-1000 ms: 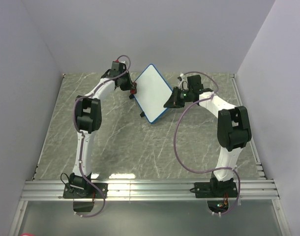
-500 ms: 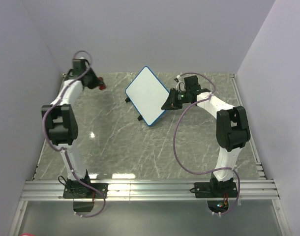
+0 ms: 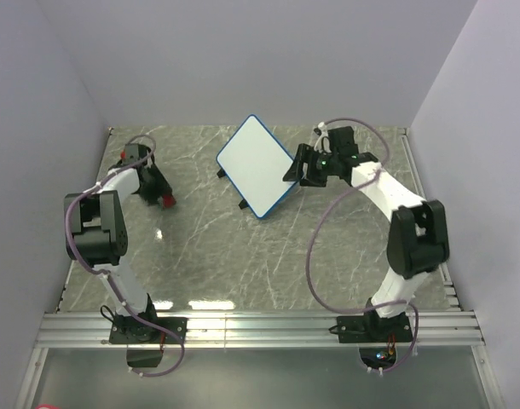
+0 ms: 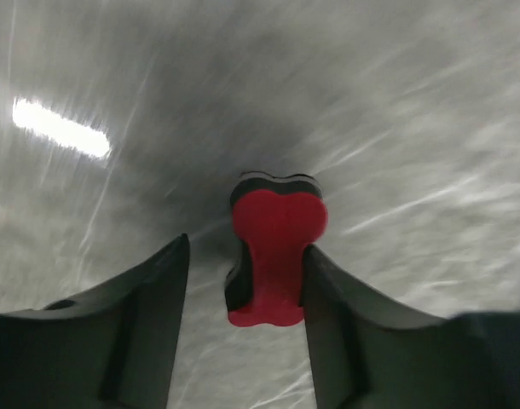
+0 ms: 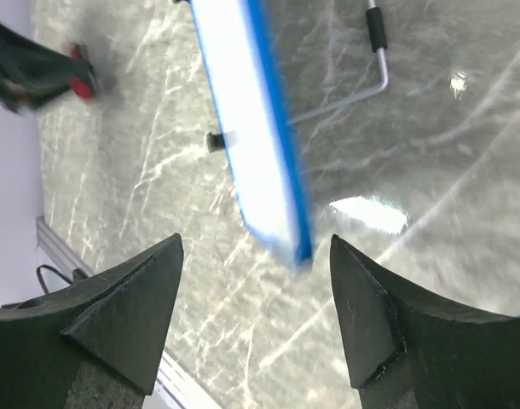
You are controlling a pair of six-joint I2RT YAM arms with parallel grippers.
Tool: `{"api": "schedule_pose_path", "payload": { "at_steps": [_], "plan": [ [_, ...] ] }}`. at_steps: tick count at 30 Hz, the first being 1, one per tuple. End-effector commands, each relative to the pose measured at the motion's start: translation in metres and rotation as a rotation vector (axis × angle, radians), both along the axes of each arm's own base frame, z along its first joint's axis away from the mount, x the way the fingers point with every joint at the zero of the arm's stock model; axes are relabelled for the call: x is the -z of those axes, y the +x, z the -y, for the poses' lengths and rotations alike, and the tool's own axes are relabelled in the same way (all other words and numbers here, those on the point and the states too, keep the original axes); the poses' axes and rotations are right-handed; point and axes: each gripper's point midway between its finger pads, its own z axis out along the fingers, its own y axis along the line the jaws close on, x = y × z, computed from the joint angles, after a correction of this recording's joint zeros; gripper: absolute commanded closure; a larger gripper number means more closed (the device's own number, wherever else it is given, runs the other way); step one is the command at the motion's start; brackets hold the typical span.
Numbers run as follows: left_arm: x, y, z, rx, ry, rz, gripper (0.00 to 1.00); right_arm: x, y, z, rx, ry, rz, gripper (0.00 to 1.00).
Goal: Erase the whiteboard
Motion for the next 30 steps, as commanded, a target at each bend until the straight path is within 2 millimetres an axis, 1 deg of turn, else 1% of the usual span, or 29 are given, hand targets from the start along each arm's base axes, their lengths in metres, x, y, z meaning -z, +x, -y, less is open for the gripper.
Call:
{"api": "schedule_pose_path", "payload": {
  "at_steps": [1, 2, 3, 4, 5, 6, 7, 8, 9, 10, 11, 12, 13, 14, 15, 16, 17, 18, 19, 20, 22, 23, 24, 25, 26, 27, 28, 29, 30],
  "plan": [
    [-0.005, -0.019, -0.006, -0.020, 0.036, -0.010, 0.41, -0.037, -0.009, 0.019, 0.055, -0.029, 0.123, 0.23],
    [-0.004, -0.023, -0.006, -0.023, 0.034, -0.021, 0.37, -0.037, -0.015, 0.021, 0.057, -0.030, 0.126, 0.23],
    [0.001, -0.030, -0.009, -0.037, 0.059, -0.045, 0.29, -0.039, -0.027, 0.023, 0.055, -0.029, 0.134, 0.23],
    [0.002, -0.033, -0.007, -0.034, 0.061, -0.051, 0.27, -0.041, -0.033, 0.025, 0.058, -0.026, 0.140, 0.23],
    [-0.002, -0.035, -0.005, -0.031, 0.063, -0.045, 0.24, -0.042, -0.038, 0.027, 0.062, -0.024, 0.150, 0.23],
    [-0.003, -0.038, -0.003, -0.029, 0.072, -0.047, 0.18, -0.042, -0.050, 0.030, 0.064, -0.020, 0.157, 0.23],
    [-0.005, -0.040, 0.005, -0.011, 0.080, -0.050, 0.15, -0.044, -0.055, 0.030, 0.065, -0.015, 0.164, 0.23],
    [-0.013, -0.041, 0.009, -0.003, 0.090, -0.036, 0.08, -0.052, -0.062, 0.033, 0.069, -0.011, 0.190, 0.23],
    [-0.019, -0.039, 0.012, 0.001, 0.099, -0.025, 0.02, -0.044, -0.070, 0.036, 0.069, -0.017, 0.178, 0.22],
    [-0.023, -0.043, 0.014, 0.005, 0.118, -0.036, 0.01, -0.044, -0.075, 0.038, 0.072, -0.021, 0.182, 0.22],
    [-0.026, -0.044, 0.023, 0.026, 0.131, -0.036, 0.01, -0.051, -0.081, 0.040, 0.080, -0.019, 0.205, 0.21],
    [-0.030, -0.043, 0.026, 0.028, 0.134, -0.032, 0.01, -0.044, -0.088, 0.043, 0.081, -0.026, 0.197, 0.21],
    [-0.035, -0.044, 0.030, 0.033, 0.139, -0.026, 0.01, -0.043, -0.092, 0.046, 0.089, -0.032, 0.202, 0.21],
    [-0.039, -0.047, 0.032, 0.033, 0.138, -0.033, 0.01, -0.050, -0.098, 0.048, 0.095, -0.031, 0.229, 0.21],
    [-0.044, -0.047, 0.035, 0.031, 0.126, -0.018, 0.01, -0.044, -0.104, 0.051, 0.101, -0.039, 0.224, 0.20],
    [-0.057, -0.048, 0.044, 0.053, 0.102, 0.014, 0.01, -0.045, -0.107, 0.053, 0.113, -0.041, 0.229, 0.21],
    [-0.067, -0.047, 0.049, 0.063, 0.084, 0.043, 0.01, -0.049, -0.116, 0.055, 0.116, -0.028, 0.250, 0.21],
    [-0.077, -0.047, 0.054, 0.079, 0.069, 0.072, 0.01, -0.053, -0.119, 0.055, 0.118, -0.017, 0.262, 0.21],
    [-0.096, -0.049, 0.063, 0.101, 0.058, 0.123, 0.01, -0.057, -0.124, 0.054, 0.123, 0.003, 0.266, 0.21],
    [-0.107, -0.050, 0.069, 0.118, 0.041, 0.149, 0.01, -0.069, -0.132, 0.054, 0.119, 0.030, 0.299, 0.21],
    [-0.138, -0.051, 0.079, 0.146, 0.034, 0.212, 0.01, -0.073, -0.142, 0.052, 0.125, 0.065, 0.294, 0.21],
    [-0.158, -0.047, 0.082, 0.151, 0.030, 0.255, 0.01, -0.079, -0.148, 0.052, 0.123, 0.083, 0.309, 0.22],
    [-0.165, -0.051, 0.081, 0.148, 0.041, 0.249, 0.01, -0.078, -0.153, 0.051, 0.124, 0.093, 0.299, 0.22],
    [-0.176, -0.051, 0.085, 0.151, 0.046, 0.263, 0.01, -0.077, -0.157, 0.052, 0.138, 0.106, 0.276, 0.23],
    [-0.197, -0.047, 0.086, 0.144, 0.046, 0.298, 0.01, -0.083, -0.162, 0.053, 0.143, 0.119, 0.291, 0.23],
    [-0.206, -0.047, 0.084, 0.129, 0.062, 0.306, 0.01, -0.081, -0.167, 0.052, 0.138, 0.133, 0.281, 0.23],
    [-0.208, -0.051, 0.086, 0.132, 0.069, 0.283, 0.01, -0.088, -0.174, 0.051, 0.136, 0.157, 0.295, 0.23],
    [-0.229, -0.047, 0.086, 0.129, 0.073, 0.323, 0.00, -0.089, -0.178, 0.050, 0.131, 0.169, 0.293, 0.23],
    [-0.238, -0.046, 0.083, 0.108, 0.095, 0.334, 0.01, -0.088, -0.184, 0.049, 0.120, 0.179, 0.287, 0.23]
  ]
}}
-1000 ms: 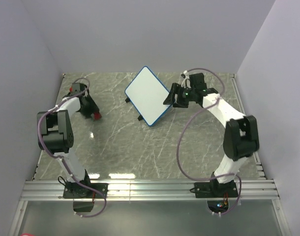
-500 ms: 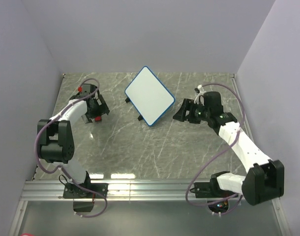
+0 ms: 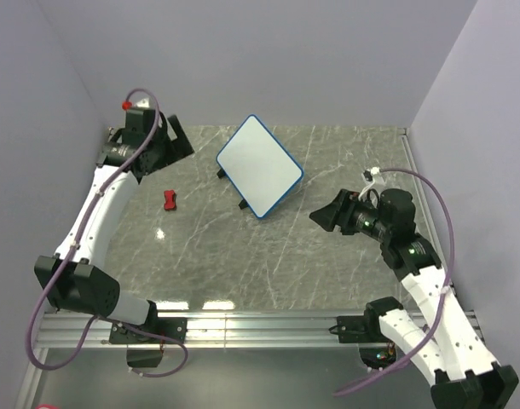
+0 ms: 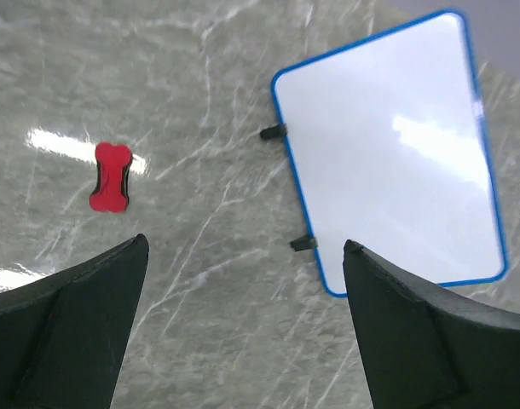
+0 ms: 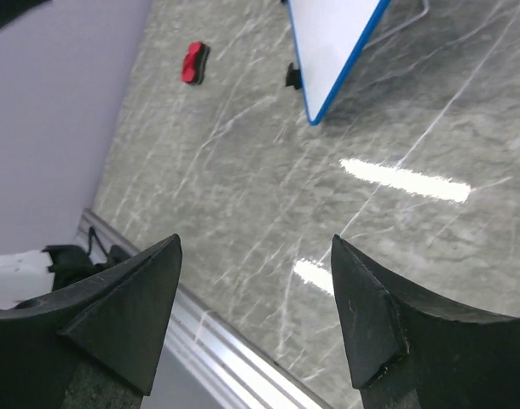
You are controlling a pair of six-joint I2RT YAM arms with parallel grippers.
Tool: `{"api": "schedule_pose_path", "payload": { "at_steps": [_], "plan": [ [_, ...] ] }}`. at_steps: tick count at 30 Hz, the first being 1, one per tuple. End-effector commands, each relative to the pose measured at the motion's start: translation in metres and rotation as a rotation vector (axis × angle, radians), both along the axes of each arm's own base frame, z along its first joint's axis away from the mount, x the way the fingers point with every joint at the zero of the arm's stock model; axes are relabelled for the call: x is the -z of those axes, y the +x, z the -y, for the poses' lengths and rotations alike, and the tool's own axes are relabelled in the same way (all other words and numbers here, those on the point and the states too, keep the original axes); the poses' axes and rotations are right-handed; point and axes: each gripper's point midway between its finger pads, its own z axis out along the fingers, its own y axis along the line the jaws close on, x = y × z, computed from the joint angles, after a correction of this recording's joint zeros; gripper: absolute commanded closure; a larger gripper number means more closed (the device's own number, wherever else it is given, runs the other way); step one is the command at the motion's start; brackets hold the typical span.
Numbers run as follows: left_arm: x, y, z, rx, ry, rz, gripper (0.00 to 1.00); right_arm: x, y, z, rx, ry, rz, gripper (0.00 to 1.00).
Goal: Erase the whiteboard
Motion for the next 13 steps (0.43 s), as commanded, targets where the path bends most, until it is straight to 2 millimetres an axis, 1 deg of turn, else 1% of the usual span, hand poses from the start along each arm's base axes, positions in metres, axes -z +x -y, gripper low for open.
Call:
{"api": "schedule_pose_path", "payload": {
  "at_steps": [1, 2, 4, 5, 8, 10, 12, 13],
  "plan": [
    [-0.029, -0.011, -0.007, -0.056, 0.040, -0.011, 0.01, 0.001, -0.021, -0.005, -0.029, 0.053, -0.049, 0.23],
    [-0.047, -0.008, -0.007, -0.061, 0.034, 0.023, 0.01, -0.003, -0.026, -0.004, -0.030, 0.059, -0.038, 0.23],
    [-0.055, -0.005, -0.007, -0.068, 0.035, 0.023, 0.01, -0.003, -0.036, -0.002, -0.039, 0.060, -0.043, 0.23],
    [-0.066, -0.006, -0.007, -0.067, 0.029, 0.037, 0.01, -0.006, -0.041, -0.001, -0.041, 0.062, -0.023, 0.23],
    [-0.073, -0.004, 0.000, -0.049, 0.027, 0.045, 0.01, -0.005, -0.053, 0.003, -0.046, 0.050, -0.009, 0.22],
    [-0.073, -0.005, 0.007, -0.015, 0.027, 0.049, 0.01, -0.004, -0.061, 0.004, -0.055, 0.044, -0.010, 0.23],
    [-0.073, -0.009, 0.006, -0.028, 0.049, 0.041, 0.02, -0.003, -0.066, 0.005, -0.060, 0.043, -0.011, 0.23],
    [-0.076, -0.014, 0.012, -0.018, 0.064, 0.050, 0.04, -0.002, -0.070, 0.005, -0.064, 0.045, -0.017, 0.22]
  ]
}}
